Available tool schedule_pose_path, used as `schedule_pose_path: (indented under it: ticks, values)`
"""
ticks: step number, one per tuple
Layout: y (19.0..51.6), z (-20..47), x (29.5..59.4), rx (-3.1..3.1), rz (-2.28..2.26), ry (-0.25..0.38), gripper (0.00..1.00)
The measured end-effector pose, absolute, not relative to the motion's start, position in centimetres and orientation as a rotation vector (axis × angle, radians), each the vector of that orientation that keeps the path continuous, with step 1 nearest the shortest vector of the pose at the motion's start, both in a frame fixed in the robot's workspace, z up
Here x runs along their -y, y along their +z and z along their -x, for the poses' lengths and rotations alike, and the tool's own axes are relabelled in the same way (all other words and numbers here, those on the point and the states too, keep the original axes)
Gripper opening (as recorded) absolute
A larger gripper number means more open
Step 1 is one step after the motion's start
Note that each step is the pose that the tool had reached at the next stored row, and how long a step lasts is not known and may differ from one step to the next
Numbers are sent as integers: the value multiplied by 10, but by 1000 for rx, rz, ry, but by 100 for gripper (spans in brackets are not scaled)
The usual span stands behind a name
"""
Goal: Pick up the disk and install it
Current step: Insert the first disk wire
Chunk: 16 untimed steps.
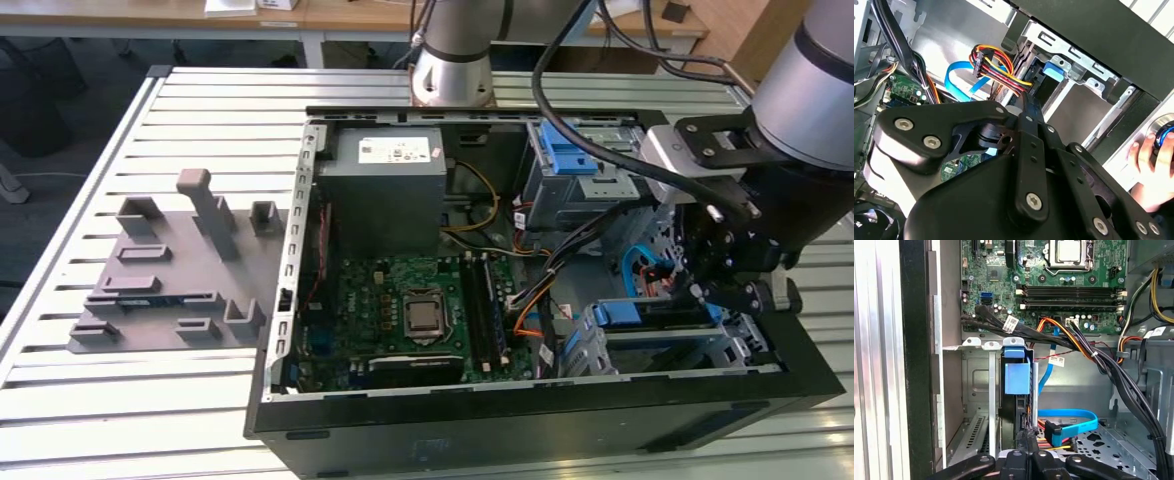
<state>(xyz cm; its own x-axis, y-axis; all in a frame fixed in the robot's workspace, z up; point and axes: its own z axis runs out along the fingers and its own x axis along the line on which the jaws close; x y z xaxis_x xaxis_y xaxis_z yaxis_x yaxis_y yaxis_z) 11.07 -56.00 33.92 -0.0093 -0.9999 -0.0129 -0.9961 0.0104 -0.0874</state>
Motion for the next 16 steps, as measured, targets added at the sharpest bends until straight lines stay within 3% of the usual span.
schedule_pose_path:
  ticks: [16]
  values:
    - [339, -115, 560, -2193, 2171, -58, 11]
